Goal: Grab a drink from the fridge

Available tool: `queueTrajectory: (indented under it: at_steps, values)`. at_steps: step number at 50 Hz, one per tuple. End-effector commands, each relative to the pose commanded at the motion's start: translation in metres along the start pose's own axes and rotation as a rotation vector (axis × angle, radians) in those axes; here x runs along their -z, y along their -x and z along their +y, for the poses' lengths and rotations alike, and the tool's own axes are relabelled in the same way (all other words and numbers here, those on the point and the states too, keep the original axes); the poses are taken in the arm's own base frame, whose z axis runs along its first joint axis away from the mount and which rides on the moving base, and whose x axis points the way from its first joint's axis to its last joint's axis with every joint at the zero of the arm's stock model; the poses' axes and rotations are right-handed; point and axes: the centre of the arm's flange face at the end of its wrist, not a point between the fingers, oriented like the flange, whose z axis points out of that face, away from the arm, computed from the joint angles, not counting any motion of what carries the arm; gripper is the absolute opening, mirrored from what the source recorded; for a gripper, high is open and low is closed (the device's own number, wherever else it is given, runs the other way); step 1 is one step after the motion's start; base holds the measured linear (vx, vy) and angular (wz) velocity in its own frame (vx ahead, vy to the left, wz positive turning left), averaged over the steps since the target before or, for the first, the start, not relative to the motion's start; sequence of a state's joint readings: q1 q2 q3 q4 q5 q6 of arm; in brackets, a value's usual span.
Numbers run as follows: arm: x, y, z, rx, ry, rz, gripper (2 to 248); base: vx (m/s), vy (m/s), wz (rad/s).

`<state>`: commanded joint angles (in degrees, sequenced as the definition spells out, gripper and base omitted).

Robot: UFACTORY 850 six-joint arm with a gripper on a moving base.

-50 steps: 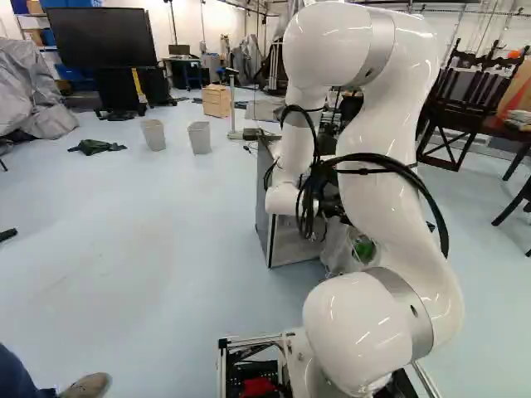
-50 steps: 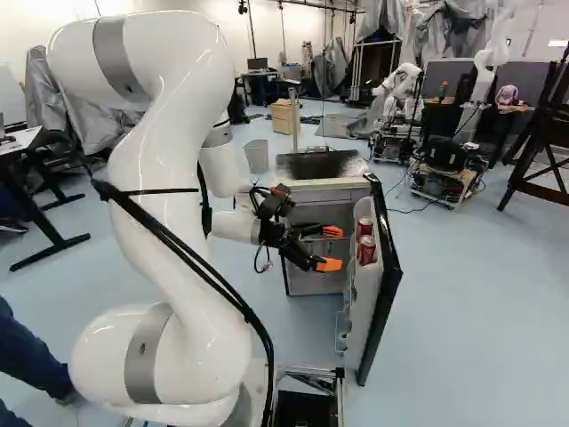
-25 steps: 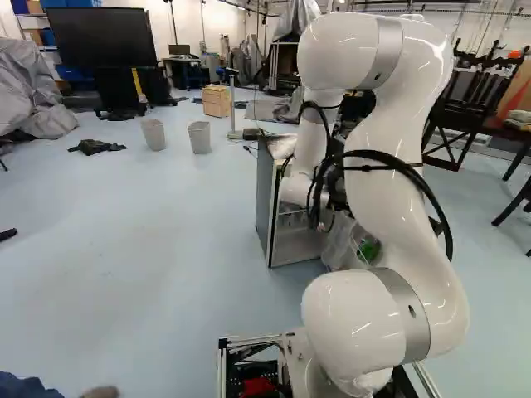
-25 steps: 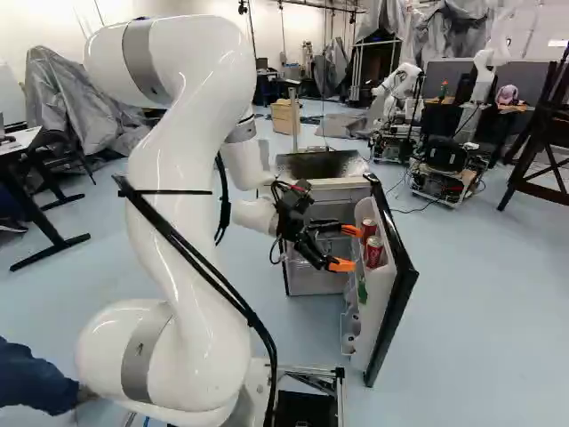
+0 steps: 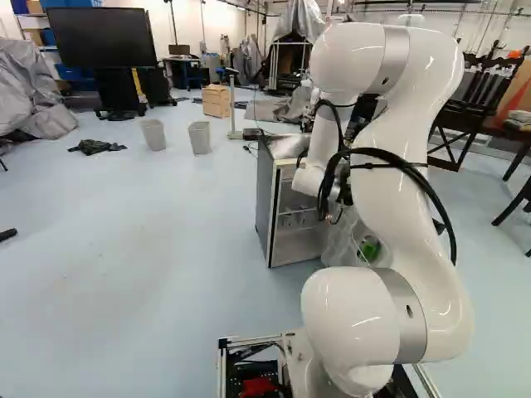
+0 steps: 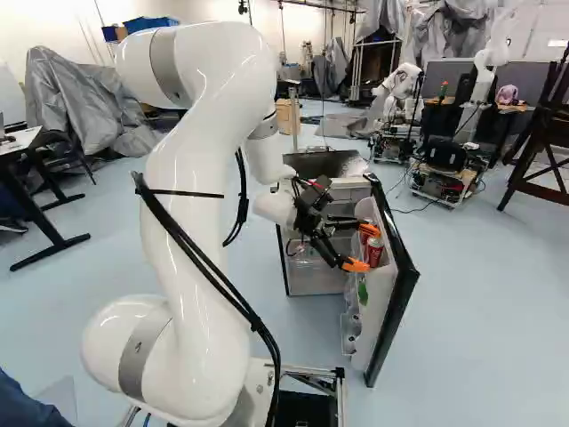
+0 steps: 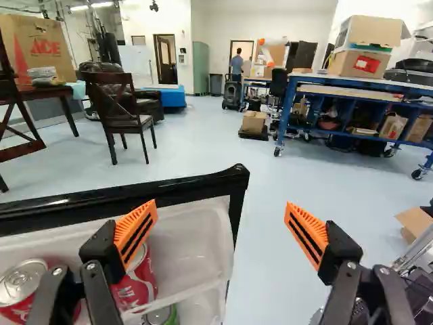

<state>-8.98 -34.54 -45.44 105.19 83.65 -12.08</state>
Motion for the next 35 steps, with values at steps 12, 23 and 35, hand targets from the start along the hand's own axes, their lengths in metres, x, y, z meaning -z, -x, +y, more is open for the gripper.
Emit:
queueTrajectory:
  at_steps: [12, 23, 35]
  values:
    - [-0.011, -0.002, -0.015, -0.029, 0.024, -0.032, 247, 0.0, 0.0, 0.0]
    - [-0.02, -0.004, -0.027, -0.053, 0.044, -0.042, 247, 0.0, 0.0, 0.0]
    - [-0.03, -0.008, -0.04, -0.079, 0.066, -0.046, 247, 0.0, 0.0, 0.0]
